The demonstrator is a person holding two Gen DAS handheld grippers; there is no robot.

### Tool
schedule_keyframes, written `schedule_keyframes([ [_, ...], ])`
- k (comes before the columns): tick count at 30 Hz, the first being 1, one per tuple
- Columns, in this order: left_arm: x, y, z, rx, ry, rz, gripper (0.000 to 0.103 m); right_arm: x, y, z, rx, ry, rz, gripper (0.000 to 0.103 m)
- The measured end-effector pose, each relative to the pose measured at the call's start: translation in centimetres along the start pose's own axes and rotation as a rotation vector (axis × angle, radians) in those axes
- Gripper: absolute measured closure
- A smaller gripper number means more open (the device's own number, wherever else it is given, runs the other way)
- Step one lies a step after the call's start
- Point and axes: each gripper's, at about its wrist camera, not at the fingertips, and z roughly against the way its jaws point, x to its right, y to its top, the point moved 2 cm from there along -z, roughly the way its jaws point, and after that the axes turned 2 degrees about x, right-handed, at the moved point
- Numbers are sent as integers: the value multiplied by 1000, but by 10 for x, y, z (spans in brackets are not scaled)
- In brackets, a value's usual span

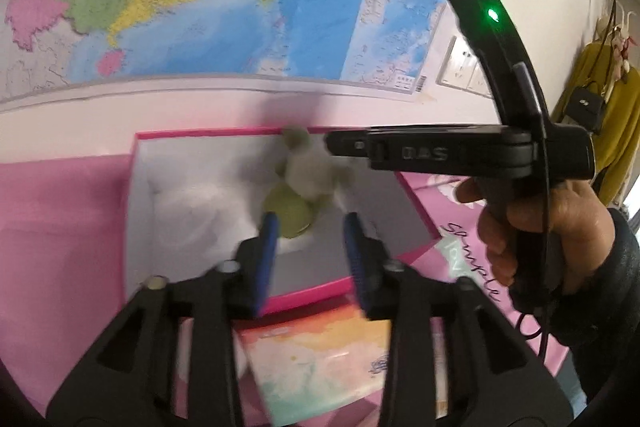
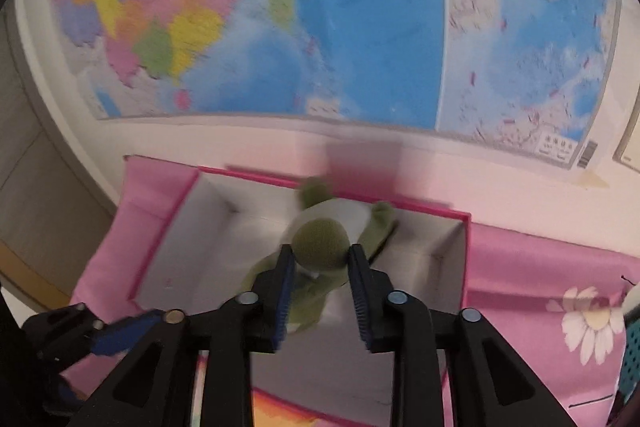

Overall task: Organize soft objects
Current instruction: 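Carry the green plush toy with the right gripper into the pink box and release, then move the right gripper back to the yellow tissue pack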

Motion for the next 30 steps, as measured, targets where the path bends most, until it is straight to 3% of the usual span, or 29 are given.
schedule_keyframes([
  [2,-4,3,8,30,0,16,45,6,-1,4,20,-22,-14,38],
  [7,2,16,41,99,-16,5,40,15,-3,30,72,-37,-42,37],
  [9,8,20,61,139,-18,-1,15,13,-7,49,99,-27,-30,37],
  [13,20,18,109,218,-32,-41,10,0,-26,104,187,17,-6,28],
  [15,24,7,131,239,-35,-57,0,-10,-44,130,224,41,13,22],
  [21,26,-68,183,250,-9,-73,0,-34,-130,174,233,110,47,19],
  [24,19,-109,189,204,49,-59,0,-37,-174,171,190,131,19,19],
  [30,20,-188,183,68,90,-14,0,-58,-244,152,90,169,31,19],
])
